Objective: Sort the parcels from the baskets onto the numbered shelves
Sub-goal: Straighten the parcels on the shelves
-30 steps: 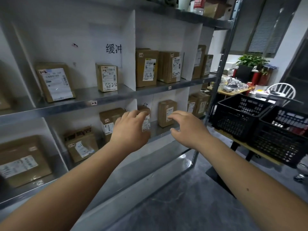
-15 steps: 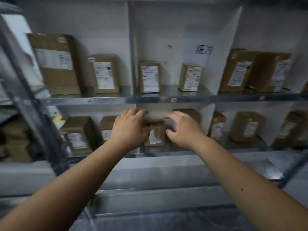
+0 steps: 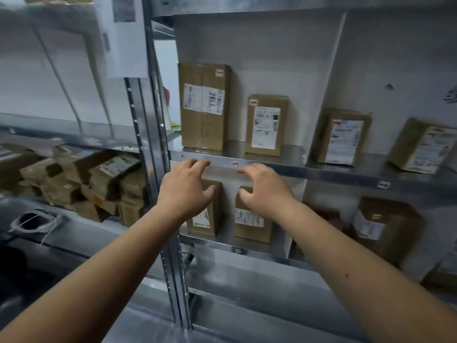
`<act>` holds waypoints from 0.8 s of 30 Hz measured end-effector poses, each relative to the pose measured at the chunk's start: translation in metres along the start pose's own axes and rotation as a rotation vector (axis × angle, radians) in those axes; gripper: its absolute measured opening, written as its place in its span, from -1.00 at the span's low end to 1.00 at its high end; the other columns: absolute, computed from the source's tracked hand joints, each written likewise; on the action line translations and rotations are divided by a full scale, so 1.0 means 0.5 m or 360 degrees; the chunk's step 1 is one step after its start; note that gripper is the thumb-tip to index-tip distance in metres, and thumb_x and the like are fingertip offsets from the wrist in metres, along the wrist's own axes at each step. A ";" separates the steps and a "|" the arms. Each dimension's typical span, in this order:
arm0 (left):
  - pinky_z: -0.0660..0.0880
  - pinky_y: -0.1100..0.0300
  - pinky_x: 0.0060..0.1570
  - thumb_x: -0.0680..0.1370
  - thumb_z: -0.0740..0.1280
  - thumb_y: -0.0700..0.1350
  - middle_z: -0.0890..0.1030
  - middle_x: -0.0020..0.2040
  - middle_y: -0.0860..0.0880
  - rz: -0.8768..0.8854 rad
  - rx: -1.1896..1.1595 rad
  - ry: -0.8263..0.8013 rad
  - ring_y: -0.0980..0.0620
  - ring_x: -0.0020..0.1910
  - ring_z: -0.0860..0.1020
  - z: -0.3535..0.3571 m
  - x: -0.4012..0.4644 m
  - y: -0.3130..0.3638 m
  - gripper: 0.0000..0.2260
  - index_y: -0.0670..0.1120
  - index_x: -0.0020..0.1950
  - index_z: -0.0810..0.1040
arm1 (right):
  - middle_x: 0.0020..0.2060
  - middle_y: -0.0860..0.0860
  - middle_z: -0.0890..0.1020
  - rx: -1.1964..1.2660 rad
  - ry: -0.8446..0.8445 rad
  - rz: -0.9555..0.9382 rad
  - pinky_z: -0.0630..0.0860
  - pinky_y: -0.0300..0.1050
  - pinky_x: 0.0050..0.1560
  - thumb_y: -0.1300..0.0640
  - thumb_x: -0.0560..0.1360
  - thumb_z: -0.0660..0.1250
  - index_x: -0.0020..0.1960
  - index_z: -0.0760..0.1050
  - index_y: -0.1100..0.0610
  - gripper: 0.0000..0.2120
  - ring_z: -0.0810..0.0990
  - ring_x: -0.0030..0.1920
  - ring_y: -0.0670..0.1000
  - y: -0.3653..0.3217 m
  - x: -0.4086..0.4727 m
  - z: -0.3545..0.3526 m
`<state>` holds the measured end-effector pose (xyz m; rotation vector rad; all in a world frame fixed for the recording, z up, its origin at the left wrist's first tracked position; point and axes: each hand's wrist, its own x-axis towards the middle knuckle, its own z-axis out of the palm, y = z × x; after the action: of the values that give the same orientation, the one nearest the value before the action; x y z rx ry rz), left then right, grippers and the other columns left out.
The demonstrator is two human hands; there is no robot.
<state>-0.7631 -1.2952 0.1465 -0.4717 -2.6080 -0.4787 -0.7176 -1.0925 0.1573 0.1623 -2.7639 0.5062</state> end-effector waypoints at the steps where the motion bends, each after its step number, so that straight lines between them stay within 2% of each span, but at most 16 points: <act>1: 0.45 -0.08 0.40 0.54 0.39 0.18 0.49 0.44 -0.01 -0.0011 -0.0025 -0.0002 -0.10 0.41 0.43 0.000 0.021 -0.026 -0.39 0.08 0.57 0.39 | 0.48 -0.08 0.46 0.0004 0.0010 0.0003 0.50 0.03 0.37 0.02 0.58 0.35 0.53 0.41 -0.06 -0.48 0.43 0.45 0.03 -0.015 0.029 0.014; 5: 0.44 -0.10 0.40 0.52 0.40 0.13 0.45 0.46 -0.02 -0.0032 -0.0176 0.0003 -0.11 0.44 0.41 0.005 0.117 -0.117 -0.39 0.09 0.56 0.38 | 0.47 -0.03 0.46 0.0068 0.0113 0.0059 0.50 0.04 0.37 0.05 0.58 0.37 0.55 0.39 -0.01 -0.46 0.46 0.42 0.07 -0.064 0.148 0.062; 8: 0.43 -0.09 0.41 0.53 0.43 0.11 0.37 0.54 -0.04 -0.0009 -0.0222 -0.0039 -0.15 0.49 0.37 0.015 0.194 -0.159 -0.36 0.12 0.59 0.32 | 0.56 -0.01 0.36 0.0151 0.0216 0.0104 0.35 0.01 0.51 0.07 0.61 0.38 0.61 0.32 -0.03 -0.41 0.34 0.54 0.07 -0.082 0.230 0.093; 11: 0.42 -0.11 0.41 0.57 0.43 0.06 0.32 0.58 -0.07 0.0022 -0.0294 -0.0058 -0.19 0.52 0.34 0.029 0.266 -0.187 -0.35 0.10 0.62 0.28 | 0.63 -0.01 0.21 0.0229 0.0260 0.0166 0.26 -0.04 0.54 0.13 0.61 0.39 0.65 0.22 -0.11 -0.32 0.24 0.60 0.07 -0.081 0.298 0.116; 16: 0.48 -0.16 0.39 0.51 0.47 -0.01 0.35 0.52 -0.12 0.0186 -0.0509 0.0083 -0.24 0.49 0.39 0.060 0.374 -0.213 -0.34 0.10 0.56 0.28 | 0.66 0.04 0.03 0.0200 0.0448 0.0278 0.35 0.14 0.55 0.16 0.56 0.46 0.66 0.05 -0.23 -0.13 0.20 0.62 0.21 -0.056 0.390 0.144; 19: 0.45 -0.26 0.43 0.47 0.55 0.06 0.18 0.62 -0.12 0.0202 -0.0583 0.0159 -0.29 0.55 0.31 0.083 0.420 -0.219 -0.21 0.12 0.58 0.19 | 0.66 0.04 -0.02 0.0200 0.0555 0.0325 0.41 0.10 0.50 0.09 0.54 0.51 0.64 -0.04 -0.30 -0.06 0.23 0.60 0.23 -0.049 0.428 0.151; 21: 0.45 -0.32 0.40 0.44 0.57 0.07 0.10 0.64 -0.13 0.0194 -0.0594 0.0175 -0.36 0.55 0.31 0.103 0.442 -0.224 -0.20 0.10 0.55 0.18 | 0.64 0.04 0.01 0.0206 0.0596 0.0312 0.44 0.08 0.47 0.09 0.49 0.57 0.62 -0.04 -0.30 -0.01 0.27 0.57 0.21 -0.045 0.448 0.154; 24: 0.51 -0.33 0.34 0.41 0.59 -0.04 0.12 0.61 -0.11 0.0186 -0.0660 0.0192 -0.37 0.50 0.35 0.128 0.464 -0.230 -0.18 0.11 0.52 0.18 | 0.60 0.00 0.10 0.0155 0.0633 0.0251 0.43 -0.17 0.32 0.14 0.47 0.59 0.60 0.04 -0.18 -0.05 0.38 0.49 0.11 -0.035 0.472 0.160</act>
<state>-1.0275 -1.3137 0.1751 -0.6991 -2.3484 -0.9823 -0.9601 -1.1499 0.1715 -0.1236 -2.3750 0.6367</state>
